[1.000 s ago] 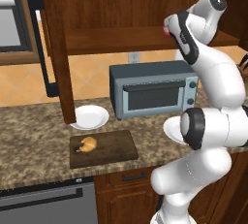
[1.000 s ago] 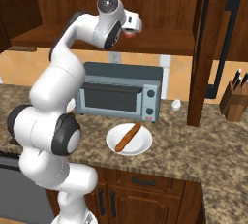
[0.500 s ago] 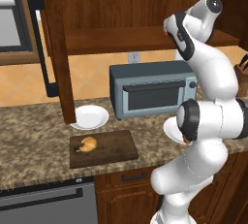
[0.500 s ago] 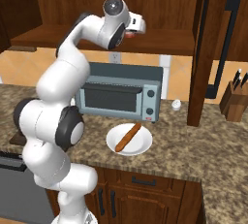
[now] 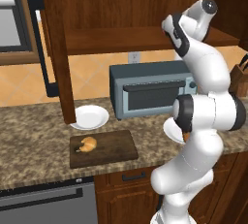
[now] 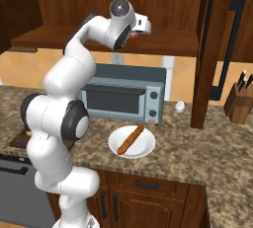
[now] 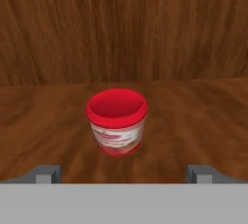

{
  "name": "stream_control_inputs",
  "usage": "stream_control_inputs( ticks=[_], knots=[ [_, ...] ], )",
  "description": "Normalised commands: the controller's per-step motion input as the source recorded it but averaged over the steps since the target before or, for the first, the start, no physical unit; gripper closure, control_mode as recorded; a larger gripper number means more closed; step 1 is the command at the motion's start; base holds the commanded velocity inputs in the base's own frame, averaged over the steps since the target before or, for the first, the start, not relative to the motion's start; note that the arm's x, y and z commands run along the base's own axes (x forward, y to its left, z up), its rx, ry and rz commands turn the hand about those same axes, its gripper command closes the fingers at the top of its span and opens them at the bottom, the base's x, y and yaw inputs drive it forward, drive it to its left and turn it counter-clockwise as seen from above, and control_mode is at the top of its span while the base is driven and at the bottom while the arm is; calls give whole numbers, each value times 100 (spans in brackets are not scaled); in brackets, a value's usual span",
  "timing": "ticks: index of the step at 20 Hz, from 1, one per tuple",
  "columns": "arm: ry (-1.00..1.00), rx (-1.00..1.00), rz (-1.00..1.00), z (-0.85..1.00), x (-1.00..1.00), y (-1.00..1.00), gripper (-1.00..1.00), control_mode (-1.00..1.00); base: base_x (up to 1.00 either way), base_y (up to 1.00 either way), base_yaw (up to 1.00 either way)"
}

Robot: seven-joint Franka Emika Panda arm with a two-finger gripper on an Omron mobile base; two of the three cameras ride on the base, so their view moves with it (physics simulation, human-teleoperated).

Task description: From the different types of pastries on the counter, select a croissant and place it on the cutting board. Then retrieve a jar of jam from the cabinet and place it alongside the croissant on the cutting board.

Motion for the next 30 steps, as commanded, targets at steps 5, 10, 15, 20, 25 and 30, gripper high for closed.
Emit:
stream_control_inputs(
  ticks=[5, 10, 15, 20, 25, 30],
  knots=[
    [0, -1, 0, -4, 38, 0, -100, -100, 0, 0, 0],
    [1, 0, 0, 0, 30, 0, -100, -100, 0, 0, 0],
    [1, 0, 0, 0, 6, 5, -100, -100, 0, 0, 0],
    [4, 0, 0, -2, 1, 0, -100, -100, 0, 0, 0],
    [0, 0, 0, -4, 3, 0, -100, -100, 0, 0, 0],
    [3, -3, 0, -30, 24, 1, -100, -100, 0, 0, 0]
  ],
)
